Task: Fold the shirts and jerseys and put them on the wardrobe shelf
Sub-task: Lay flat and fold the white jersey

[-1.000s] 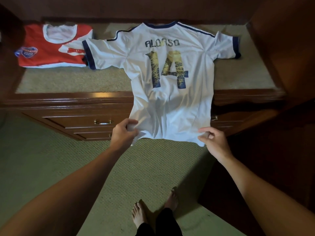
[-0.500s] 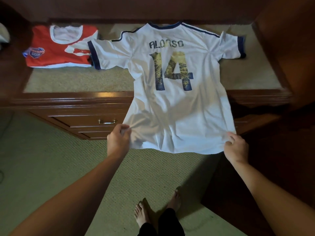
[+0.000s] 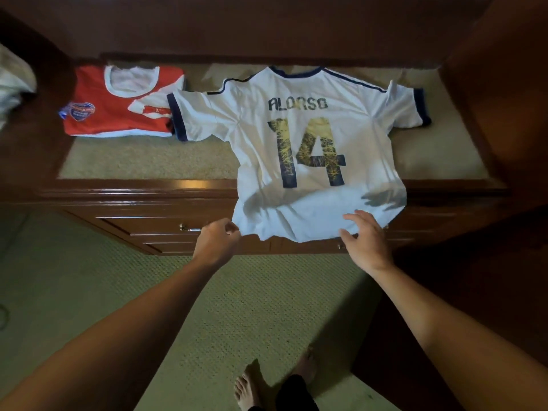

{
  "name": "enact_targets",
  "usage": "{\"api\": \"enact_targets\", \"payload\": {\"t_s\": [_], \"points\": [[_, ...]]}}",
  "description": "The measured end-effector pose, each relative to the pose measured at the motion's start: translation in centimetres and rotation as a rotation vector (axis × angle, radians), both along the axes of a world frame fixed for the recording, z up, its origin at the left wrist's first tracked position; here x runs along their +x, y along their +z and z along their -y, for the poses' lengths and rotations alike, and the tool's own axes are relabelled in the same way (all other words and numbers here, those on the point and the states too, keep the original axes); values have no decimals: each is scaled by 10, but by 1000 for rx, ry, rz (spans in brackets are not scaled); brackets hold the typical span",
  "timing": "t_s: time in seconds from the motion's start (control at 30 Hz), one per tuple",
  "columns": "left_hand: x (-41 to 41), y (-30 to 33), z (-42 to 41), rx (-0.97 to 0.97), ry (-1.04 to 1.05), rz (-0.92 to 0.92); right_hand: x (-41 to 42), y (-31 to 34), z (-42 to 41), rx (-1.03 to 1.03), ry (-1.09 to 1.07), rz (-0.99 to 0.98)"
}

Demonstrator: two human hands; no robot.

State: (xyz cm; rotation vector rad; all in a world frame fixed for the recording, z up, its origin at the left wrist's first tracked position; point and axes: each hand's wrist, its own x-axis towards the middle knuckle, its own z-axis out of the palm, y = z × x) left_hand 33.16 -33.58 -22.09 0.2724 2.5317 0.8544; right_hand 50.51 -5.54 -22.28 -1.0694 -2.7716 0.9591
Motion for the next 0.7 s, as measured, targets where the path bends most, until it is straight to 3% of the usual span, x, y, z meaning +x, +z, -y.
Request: {"api": "enact_targets", "payload": {"t_s": [0.23, 0.4, 0.5, 0.7], "points": [[-81, 45, -35, 77, 28, -114, -112, 39, 8, 35, 172, -174], [-154, 43, -59, 48, 116, -154, -208, 36, -7, 23, 265, -143], [-194, 35, -62, 10, 263, -171, -256, 24, -14, 2, 322, -71], [-256, 5, -45, -47, 611, -65, -328, -12, 3, 204, 581, 74]]}}
